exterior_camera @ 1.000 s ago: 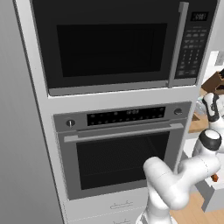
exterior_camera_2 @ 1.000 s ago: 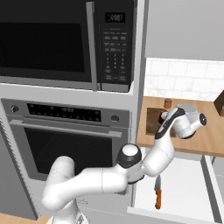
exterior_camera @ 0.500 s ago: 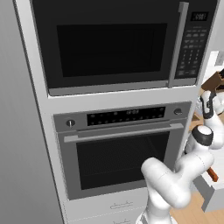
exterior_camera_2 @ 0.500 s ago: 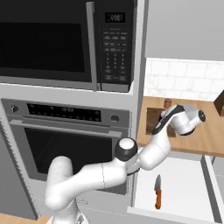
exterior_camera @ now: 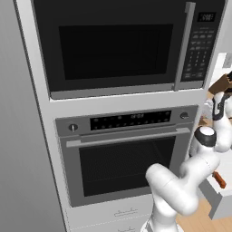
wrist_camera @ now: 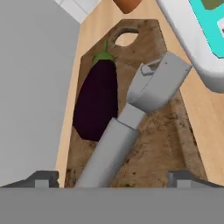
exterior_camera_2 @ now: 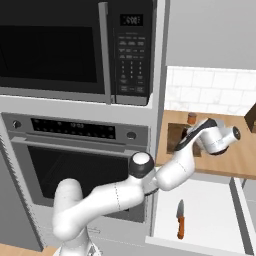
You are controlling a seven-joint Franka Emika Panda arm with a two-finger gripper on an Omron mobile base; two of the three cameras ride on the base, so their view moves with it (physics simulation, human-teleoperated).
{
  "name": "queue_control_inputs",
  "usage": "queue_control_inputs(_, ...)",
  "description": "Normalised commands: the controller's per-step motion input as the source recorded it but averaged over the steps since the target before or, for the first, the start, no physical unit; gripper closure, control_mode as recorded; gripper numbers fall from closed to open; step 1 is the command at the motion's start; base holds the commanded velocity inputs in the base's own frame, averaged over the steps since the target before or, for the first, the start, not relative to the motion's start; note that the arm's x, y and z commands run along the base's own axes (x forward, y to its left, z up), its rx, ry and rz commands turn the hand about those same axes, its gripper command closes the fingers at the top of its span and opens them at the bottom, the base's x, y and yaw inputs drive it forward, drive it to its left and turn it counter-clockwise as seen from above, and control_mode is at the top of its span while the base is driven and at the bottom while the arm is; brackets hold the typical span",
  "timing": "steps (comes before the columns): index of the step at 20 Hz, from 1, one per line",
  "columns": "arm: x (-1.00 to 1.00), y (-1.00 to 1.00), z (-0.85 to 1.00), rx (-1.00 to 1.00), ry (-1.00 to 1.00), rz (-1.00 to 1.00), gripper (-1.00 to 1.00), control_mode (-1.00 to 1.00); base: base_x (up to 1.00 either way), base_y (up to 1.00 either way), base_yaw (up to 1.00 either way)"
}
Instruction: Place the appropriate cutting tool for cutting the eggplant skin on the cutting board.
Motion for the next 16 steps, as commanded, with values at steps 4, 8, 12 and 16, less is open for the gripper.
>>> queue_control_inputs(4, -0.79, 0.0, 0.12, 0.0, 0.0, 0.0, -1.0, -1.0, 0.0, 0.0, 0.0)
queue_control_inputs(8, -0.96, 0.34, 0.1, 0.0, 0.0, 0.0, -1.0, -1.0, 0.0, 0.0, 0.0)
queue_control_inputs(12, -1.0, 0.86, 0.0, -0.05, 0.0, 0.0, -1.0, -1.0, 0.0, 0.0, 0.0)
queue_control_inputs(16, -1.0, 0.88, -0.04, -0.18, 0.0, 0.0, -1.0, -1.0, 0.0, 0.0, 0.0)
